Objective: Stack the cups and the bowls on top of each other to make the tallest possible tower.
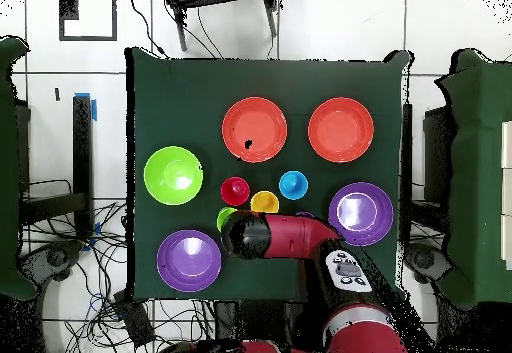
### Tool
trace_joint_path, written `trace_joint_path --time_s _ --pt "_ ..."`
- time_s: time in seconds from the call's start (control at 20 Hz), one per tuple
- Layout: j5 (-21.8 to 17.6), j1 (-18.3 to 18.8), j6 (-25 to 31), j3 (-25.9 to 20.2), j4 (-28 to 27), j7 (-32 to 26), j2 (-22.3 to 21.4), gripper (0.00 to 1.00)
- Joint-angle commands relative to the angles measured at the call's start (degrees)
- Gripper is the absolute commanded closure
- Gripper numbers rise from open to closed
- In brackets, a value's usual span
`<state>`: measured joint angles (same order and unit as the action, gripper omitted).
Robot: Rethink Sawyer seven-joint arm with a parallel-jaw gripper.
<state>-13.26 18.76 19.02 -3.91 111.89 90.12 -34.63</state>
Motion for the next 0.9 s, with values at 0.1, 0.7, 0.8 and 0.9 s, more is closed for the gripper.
trace_joint_path --time_s 0.1,0.7,0.8,0.9 --pt "-6.6 2.5 -1.2 -5.9 -4.0 -2.2 4.2 0.0" --pt "-5.5 -0.4 -2.2 -7.2 -2.3 4.1 4.4 0.0" --pt "-3.8 -2.1 -1.3 -7.4 -2.8 5.8 4.0 0.0" --pt "-1.8 -3.1 -2.0 -8.3 -3.2 7.8 4.5 0.0"
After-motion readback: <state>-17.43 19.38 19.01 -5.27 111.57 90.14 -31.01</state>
